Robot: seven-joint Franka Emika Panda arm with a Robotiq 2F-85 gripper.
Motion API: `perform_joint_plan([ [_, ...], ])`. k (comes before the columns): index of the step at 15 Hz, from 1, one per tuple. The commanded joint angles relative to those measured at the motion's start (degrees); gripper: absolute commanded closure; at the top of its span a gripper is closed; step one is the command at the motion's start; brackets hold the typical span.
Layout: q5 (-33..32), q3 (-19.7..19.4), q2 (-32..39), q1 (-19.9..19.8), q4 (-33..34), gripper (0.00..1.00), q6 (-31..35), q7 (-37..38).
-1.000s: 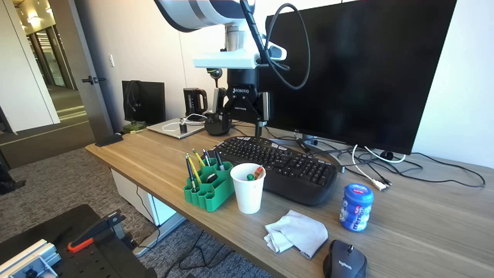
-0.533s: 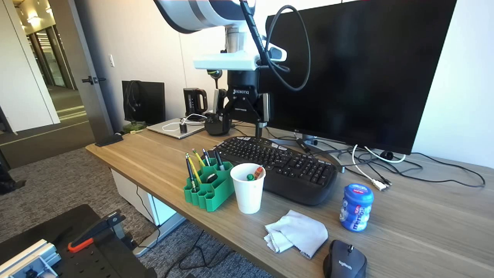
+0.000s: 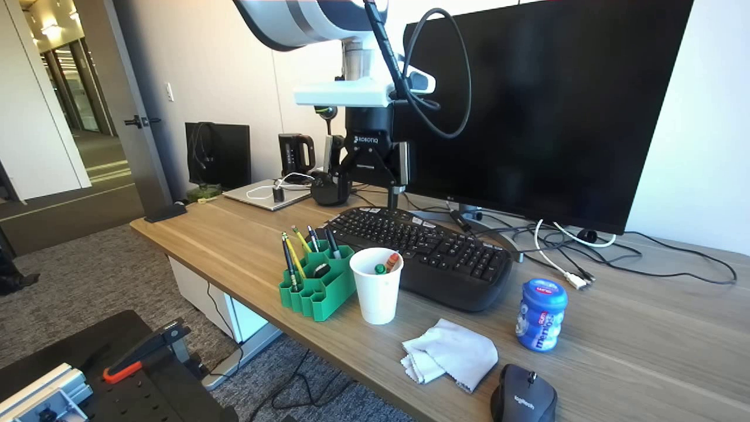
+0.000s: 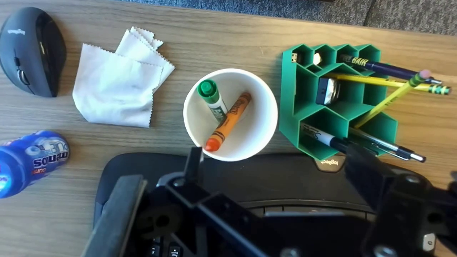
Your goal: Move the black marker into the cup
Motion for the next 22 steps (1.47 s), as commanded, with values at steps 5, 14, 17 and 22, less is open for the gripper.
perform_joint_plan([
  [5,-0.8,0.4,1.0,0.2,-0.4,0.00,5.0,2.2],
  [14,-0.8,0.0,-0.2,-0.7,-2.5,0.00,5.8,1.4],
  [17,-1.0,-0.4,-0.9,-1.1,-3.8,0.00,5.8,1.5],
  [22,-1.4,-0.6,-1.2,-1.7,-5.6,0.00,6.3,0.8],
])
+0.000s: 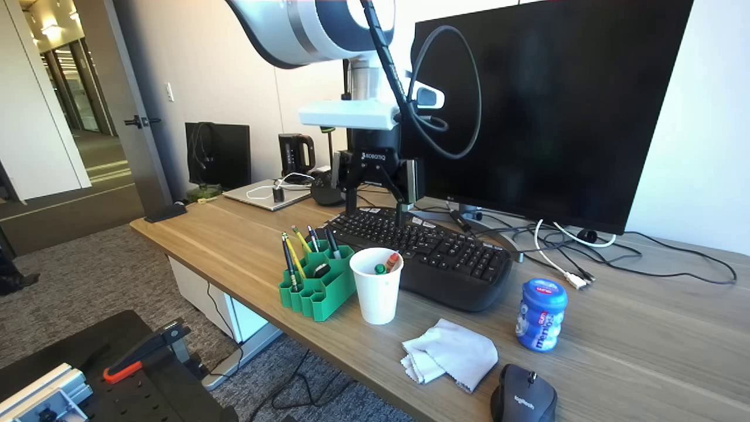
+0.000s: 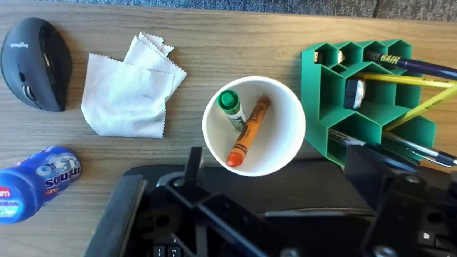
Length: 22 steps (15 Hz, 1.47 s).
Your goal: Move the black marker into the cup
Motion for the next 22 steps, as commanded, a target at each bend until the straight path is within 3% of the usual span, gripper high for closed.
perform_joint_plan([
  [1,-1.5,-0.2,-1.2,-0.4,-2.4,0.00,1.5,0.0],
  [16,-6.3,-1.5,2.5,1.2,-2.3,0.00,3.6,7.0],
  [17,-6.2,-1.5,2.6,1.3,-2.3,0.05,3.6,7.6],
  [22,-6.1,-1.6,2.8,1.5,-2.1,0.00,2.9,9.4],
])
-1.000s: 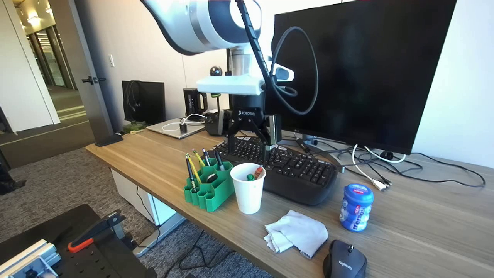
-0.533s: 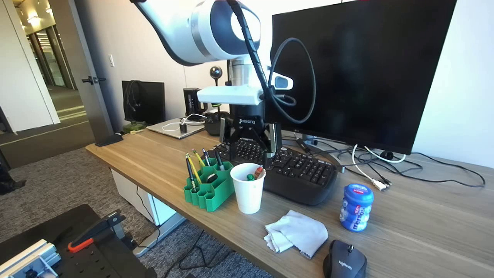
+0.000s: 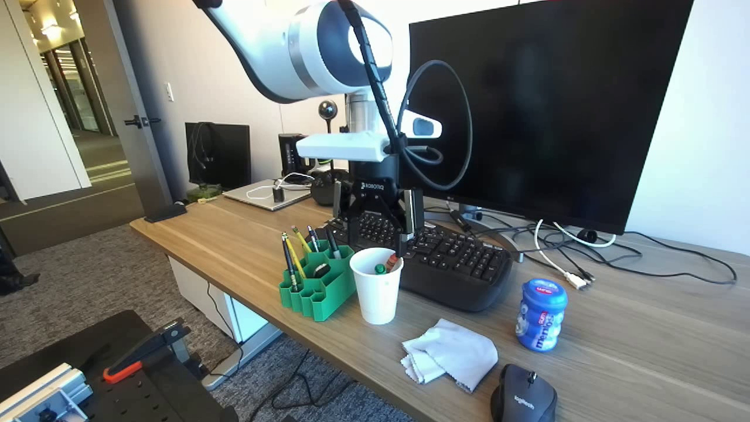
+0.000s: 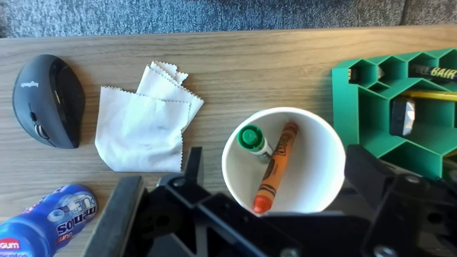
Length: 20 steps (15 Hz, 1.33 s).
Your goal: Move the black marker into the cup
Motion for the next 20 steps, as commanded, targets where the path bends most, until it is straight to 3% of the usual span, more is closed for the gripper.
perform_joint_plan([
  [1,-1.3,-0.8,0.1,0.9,0.1,0.00,0.2,2.3],
  [20,-2.7,-1.4,1.3,2.0,-0.6,0.00,-0.7,5.7],
])
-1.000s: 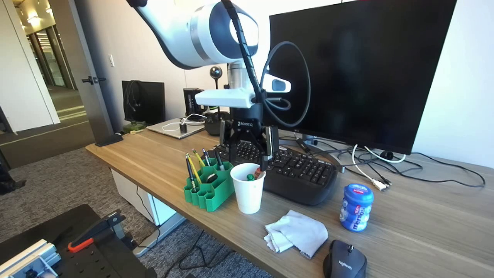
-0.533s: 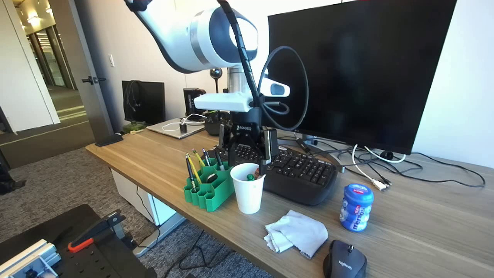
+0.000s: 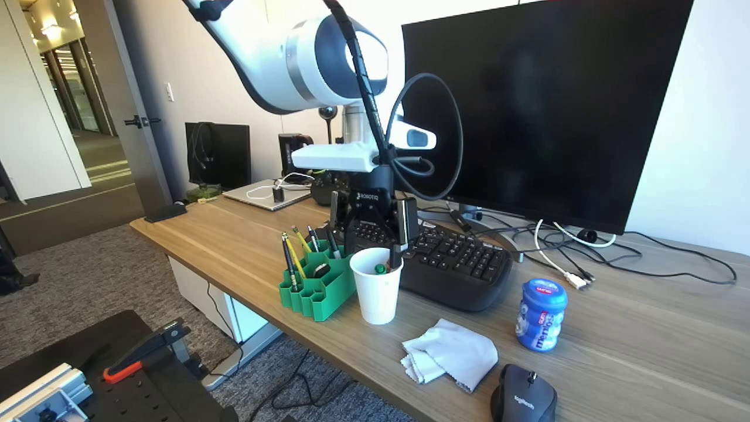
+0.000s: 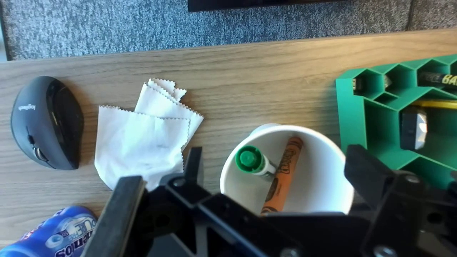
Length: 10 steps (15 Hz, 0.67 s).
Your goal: Move the black marker into the cup
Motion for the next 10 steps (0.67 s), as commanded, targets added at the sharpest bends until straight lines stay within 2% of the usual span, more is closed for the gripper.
perform_joint_plan([
  [1,-1.5,-1.0,0.5,1.1,0.2,0.00,-1.0,2.0],
  [10,-1.2,-1.2,1.6,1.0,1.0,0.00,-1.8,2.9],
])
